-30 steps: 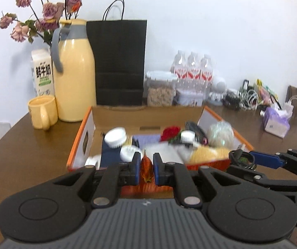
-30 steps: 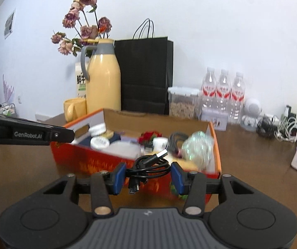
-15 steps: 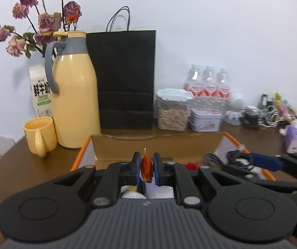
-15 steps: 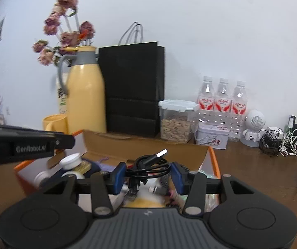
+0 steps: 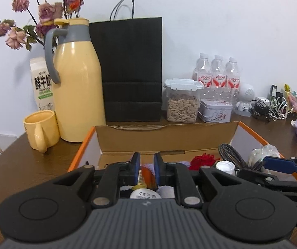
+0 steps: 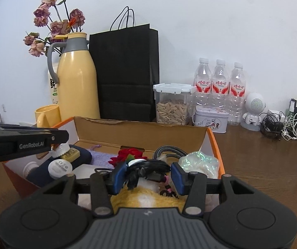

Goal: Organize objects
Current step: 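Carry the cable and orange item into the cardboard box and release both, then move both tools back to the table toward the white cap and clear ring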

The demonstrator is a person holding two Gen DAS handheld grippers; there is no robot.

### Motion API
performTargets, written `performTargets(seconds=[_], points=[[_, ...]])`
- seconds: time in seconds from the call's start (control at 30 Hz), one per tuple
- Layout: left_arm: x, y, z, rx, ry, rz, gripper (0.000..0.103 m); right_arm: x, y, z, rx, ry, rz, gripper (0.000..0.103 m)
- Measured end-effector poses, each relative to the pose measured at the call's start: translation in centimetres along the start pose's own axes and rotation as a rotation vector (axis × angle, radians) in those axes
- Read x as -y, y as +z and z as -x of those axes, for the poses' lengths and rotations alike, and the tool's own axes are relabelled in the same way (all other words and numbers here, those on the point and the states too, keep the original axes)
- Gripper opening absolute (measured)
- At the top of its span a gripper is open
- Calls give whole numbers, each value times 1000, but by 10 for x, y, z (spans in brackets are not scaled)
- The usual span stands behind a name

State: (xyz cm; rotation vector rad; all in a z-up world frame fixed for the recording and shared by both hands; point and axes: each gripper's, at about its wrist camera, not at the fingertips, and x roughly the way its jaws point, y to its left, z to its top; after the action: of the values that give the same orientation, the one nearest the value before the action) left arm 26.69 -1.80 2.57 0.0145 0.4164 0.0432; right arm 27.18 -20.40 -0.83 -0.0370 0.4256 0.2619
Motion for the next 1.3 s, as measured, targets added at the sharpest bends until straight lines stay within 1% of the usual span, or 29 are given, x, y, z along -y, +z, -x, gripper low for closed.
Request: performTargets(seconds=[0.03, 0.07, 0.1, 0.13, 0.17, 0.2, 0.23, 0.27, 0.3, 0.33, 0.6, 0.8, 1.03, 1.3], points=[[-1, 0, 1, 8, 5, -1, 33, 0, 0, 1, 4, 2, -1, 52], [-1, -1, 3, 20, 14, 0, 52, 0, -1, 3, 10, 2, -1, 61], [-2, -1, 5, 33, 27, 3, 61, 0, -1, 5, 18, 1, -1, 70], [-3, -1, 7, 43, 39, 6, 72, -1, -1, 7, 24, 1, 0, 74], [-4, -1, 10, 57, 45, 10, 77, -1, -1, 9, 32, 2, 1, 80], [-5, 0, 13, 70, 49, 15, 80, -1, -1, 10, 38, 3, 2, 85], [-7, 0, 15, 76, 52, 20, 90, -2, -1, 12, 44, 3, 3, 88], [-8, 1, 17, 83, 60, 29, 103, -2, -1, 13, 47, 3, 4, 95], [-9, 2, 19, 93, 64, 36, 103, -2, 0, 13, 50, 2, 4, 101], [-10, 2, 21, 104, 70, 42, 103, -2, 0, 14, 54, -1, 4, 103], [-10, 3, 24, 87, 70, 40, 103, -2, 1, 16, 57, -10, -1, 103], [-9, 6, 29, 60, 45, 29, 103, -5, 5, 25, 72, -9, 5, 103], [-17, 10, 53, 61, 32, 41, 103, -12, 9, 51, 89, -2, 18, 103], [-34, 5, 90, 45, 45, 31, 103, -25, -2, 81, 38, 15, 34, 103]])
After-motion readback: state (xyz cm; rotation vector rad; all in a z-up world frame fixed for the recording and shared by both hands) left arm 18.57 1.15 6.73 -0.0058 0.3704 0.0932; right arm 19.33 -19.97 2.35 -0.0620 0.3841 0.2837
